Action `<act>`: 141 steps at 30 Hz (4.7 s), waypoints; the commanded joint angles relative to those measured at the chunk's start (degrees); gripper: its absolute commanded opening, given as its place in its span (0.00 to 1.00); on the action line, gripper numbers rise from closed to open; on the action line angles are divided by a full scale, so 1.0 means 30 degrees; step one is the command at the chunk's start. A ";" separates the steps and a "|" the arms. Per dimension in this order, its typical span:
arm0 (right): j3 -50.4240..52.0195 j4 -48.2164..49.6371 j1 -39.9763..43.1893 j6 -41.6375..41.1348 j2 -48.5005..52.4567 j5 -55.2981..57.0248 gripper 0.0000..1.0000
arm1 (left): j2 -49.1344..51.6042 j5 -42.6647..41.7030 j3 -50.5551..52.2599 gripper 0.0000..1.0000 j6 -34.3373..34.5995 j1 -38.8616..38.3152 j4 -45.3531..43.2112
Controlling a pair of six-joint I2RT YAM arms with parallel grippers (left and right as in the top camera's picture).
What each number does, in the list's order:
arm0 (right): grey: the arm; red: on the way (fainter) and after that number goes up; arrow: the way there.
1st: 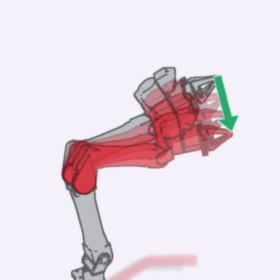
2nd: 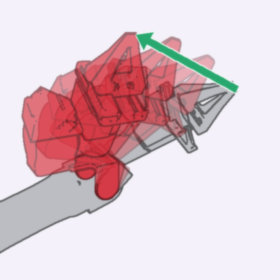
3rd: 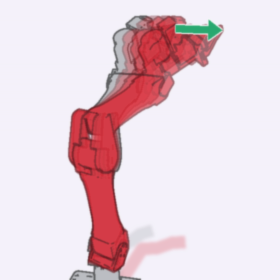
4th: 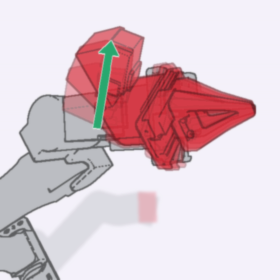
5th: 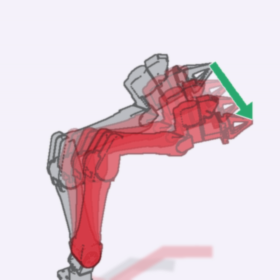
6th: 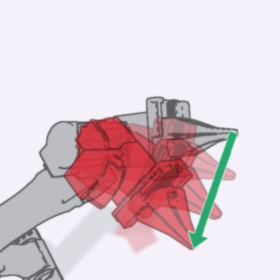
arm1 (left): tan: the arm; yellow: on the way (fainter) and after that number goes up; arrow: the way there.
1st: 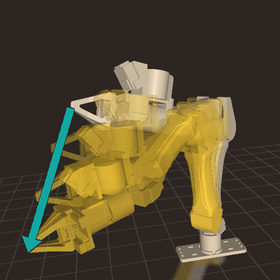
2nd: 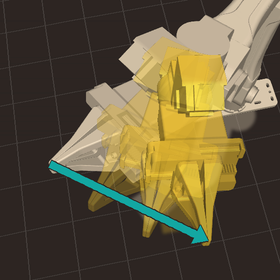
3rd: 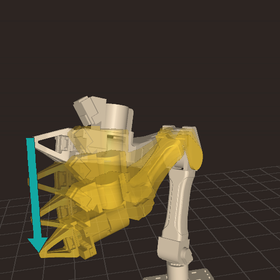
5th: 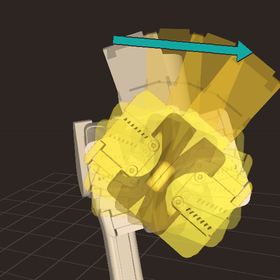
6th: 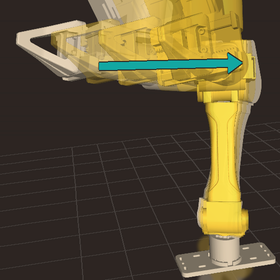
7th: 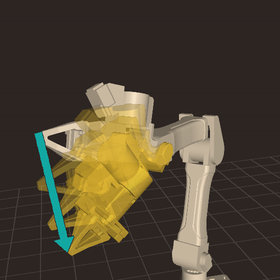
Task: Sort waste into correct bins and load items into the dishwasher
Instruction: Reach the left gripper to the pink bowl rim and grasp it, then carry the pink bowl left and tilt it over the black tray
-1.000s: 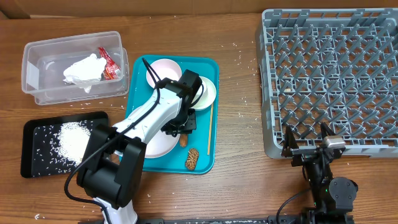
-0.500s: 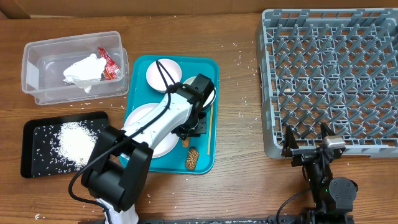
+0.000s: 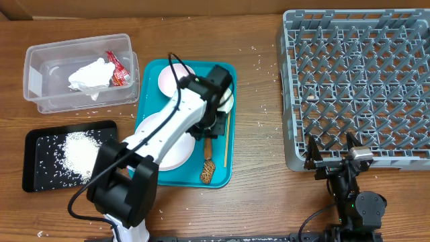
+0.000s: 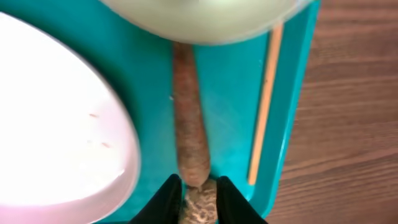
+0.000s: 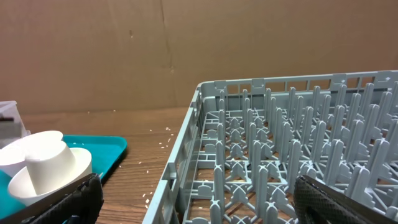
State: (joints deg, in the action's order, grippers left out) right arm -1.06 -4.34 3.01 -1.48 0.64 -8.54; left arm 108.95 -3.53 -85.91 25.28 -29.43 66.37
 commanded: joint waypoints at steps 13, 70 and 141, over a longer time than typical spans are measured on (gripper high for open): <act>0.0197 0.0095 0.0109 0.0073 -0.0015 0.0175 1.00 | 0.0153 0.0816 0.2776 0.26 0.1158 0.1800 -0.2004; 0.0197 0.0095 0.0109 0.0073 -0.0015 0.0175 1.00 | -0.0277 0.0321 -0.6484 0.04 0.0262 0.5778 0.4758; 0.0197 0.0095 0.0117 0.0073 -0.0015 0.0175 1.00 | -0.1814 -2.1434 -0.7023 0.04 -1.0484 2.6279 0.8480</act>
State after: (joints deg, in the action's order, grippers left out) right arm -1.06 -4.32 3.03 -1.48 0.64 -8.51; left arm 104.71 -62.06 -105.65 -1.56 48.90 93.25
